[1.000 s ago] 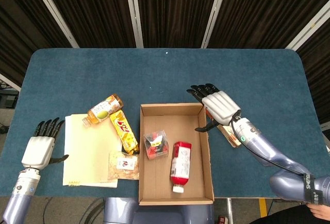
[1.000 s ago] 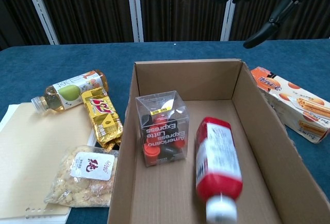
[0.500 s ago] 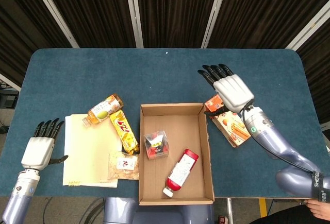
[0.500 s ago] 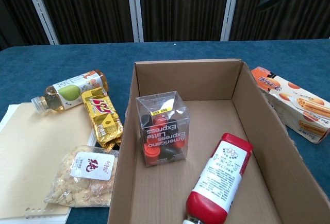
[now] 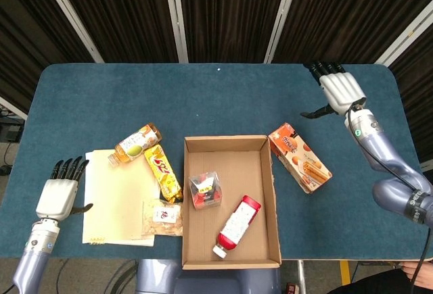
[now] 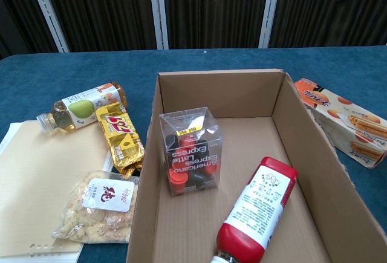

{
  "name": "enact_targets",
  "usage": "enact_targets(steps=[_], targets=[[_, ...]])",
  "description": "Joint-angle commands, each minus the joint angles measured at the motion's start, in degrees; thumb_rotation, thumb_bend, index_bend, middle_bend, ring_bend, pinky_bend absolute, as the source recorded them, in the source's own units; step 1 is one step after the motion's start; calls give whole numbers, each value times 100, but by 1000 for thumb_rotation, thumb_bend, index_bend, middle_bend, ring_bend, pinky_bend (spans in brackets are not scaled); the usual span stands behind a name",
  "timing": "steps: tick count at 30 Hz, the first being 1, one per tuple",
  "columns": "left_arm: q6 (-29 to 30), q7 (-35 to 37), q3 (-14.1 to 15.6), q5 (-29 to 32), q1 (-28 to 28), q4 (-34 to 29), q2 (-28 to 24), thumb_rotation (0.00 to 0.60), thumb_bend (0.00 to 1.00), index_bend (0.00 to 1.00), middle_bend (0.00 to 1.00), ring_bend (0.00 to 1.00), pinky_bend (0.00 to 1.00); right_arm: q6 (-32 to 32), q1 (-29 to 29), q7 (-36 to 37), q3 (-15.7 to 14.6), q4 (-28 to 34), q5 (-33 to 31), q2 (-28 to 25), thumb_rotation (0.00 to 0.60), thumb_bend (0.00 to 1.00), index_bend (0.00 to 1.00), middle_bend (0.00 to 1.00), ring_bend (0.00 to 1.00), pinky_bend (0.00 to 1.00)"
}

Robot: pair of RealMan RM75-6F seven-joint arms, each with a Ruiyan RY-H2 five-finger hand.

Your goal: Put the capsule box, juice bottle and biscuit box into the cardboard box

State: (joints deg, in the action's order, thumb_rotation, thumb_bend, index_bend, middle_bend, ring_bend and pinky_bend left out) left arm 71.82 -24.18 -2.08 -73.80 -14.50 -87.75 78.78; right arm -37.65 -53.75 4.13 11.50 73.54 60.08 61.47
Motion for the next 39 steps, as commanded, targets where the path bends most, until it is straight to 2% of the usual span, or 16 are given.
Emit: enact_targets(steps=[1, 4, 7, 15, 20, 30, 39], targets=[[-120, -82, -82, 167, -73, 107, 85, 503, 0, 0, 0, 0, 0, 383, -67, 409, -31, -1221, 46, 795, 600, 0, 0, 0, 0, 96], [-184, -107, -125, 259, -115, 160, 121, 505, 0, 0, 0, 0, 0, 439, -79, 579, -17, -1896, 112, 1252, 600, 0, 0, 0, 0, 96], [-247, -89, -132, 305, -144, 184, 124, 506, 0, 0, 0, 0, 0, 446, -62, 634, -15, -2271, 147, 1568, 600, 0, 0, 0, 0, 96], [-301, -8, -98, 320, -156, 198, 88, 506, 0, 0, 0, 0, 0, 473, -73, 149, -3, -2723, -119, 2193, 600, 0, 0, 0, 0, 96], [-276, 34, -79, 285, -151, 189, 66, 502, 0, 0, 0, 0, 0, 452, -83, -232, 25, -2639, -308, 2355, 600, 0, 0, 0, 0, 93], [-271, 110, -50, 256, -152, 207, 40, 505, 0, 0, 0, 0, 0, 502, -120, -916, 78, -2147, -796, 2323, 600, 0, 0, 0, 0, 44], [-279, 107, -30, 252, -163, 206, 48, 503, 0, 0, 0, 0, 0, 425, -74, -1227, 103, -1980, -1134, 2331, 600, 0, 0, 0, 0, 19]])
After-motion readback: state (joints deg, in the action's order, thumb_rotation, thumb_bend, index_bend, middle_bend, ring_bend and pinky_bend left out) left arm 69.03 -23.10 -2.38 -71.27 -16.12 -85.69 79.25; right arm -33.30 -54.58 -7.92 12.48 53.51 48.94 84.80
